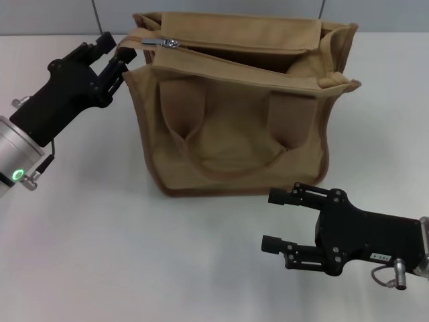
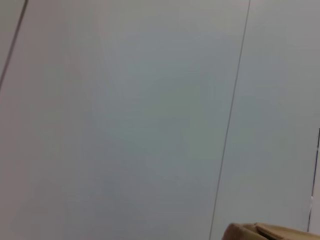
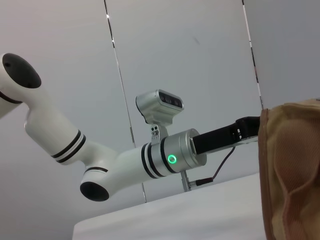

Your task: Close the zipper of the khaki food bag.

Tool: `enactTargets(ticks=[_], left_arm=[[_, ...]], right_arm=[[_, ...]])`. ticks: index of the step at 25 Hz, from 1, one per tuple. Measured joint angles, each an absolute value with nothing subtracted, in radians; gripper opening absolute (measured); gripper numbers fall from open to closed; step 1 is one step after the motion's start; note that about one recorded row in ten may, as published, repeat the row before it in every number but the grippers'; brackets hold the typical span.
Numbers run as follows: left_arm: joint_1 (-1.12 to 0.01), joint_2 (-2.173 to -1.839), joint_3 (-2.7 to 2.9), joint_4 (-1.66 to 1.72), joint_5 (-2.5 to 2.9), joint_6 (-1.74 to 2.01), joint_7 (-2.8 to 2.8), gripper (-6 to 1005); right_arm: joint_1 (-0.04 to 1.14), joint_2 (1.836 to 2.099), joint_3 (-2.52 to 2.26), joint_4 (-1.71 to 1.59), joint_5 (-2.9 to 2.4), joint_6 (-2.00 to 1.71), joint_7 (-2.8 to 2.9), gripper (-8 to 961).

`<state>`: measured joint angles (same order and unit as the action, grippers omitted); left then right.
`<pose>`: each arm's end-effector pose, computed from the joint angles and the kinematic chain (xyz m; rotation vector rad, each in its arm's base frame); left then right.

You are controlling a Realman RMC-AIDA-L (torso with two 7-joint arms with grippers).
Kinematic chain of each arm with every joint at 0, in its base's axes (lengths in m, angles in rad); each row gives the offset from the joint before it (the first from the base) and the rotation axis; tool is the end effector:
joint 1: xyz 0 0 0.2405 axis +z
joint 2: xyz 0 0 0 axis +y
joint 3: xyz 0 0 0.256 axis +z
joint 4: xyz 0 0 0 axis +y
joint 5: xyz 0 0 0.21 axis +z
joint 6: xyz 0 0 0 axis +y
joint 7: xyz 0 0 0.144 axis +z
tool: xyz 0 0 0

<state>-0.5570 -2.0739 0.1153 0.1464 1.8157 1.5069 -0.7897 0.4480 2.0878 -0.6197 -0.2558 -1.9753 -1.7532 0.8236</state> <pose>-0.2748 0.3339 -0.0062 -2.0480 -0.5313 -1.1503 0.2706 0.2429 -0.0519 -2.7532 0.3603 1.1074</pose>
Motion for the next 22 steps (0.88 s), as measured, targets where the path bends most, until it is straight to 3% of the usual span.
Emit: enactTargets(ticks=[8, 13, 22], left_arm=[[-0.561, -2.076, 0.112, 0.13, 1.812, 1.516, -0.787, 336], [-0.553, -2.077, 0.11, 0.101, 1.781, 1.572, -0.787, 74], [-0.579, -2.079, 0.109, -0.05, 1.722, 1.685, -0.728, 7]], right_arm=[[0.44, 2.088, -0.612, -0.253, -1.97, -1.752, 0.823, 719], [0.441, 2.087, -0.61, -0.232, -1.94, -1.752, 0.822, 717], [0.478, 2.088, -0.591, -0.073, -1.721, -1.869, 0.847, 713]])
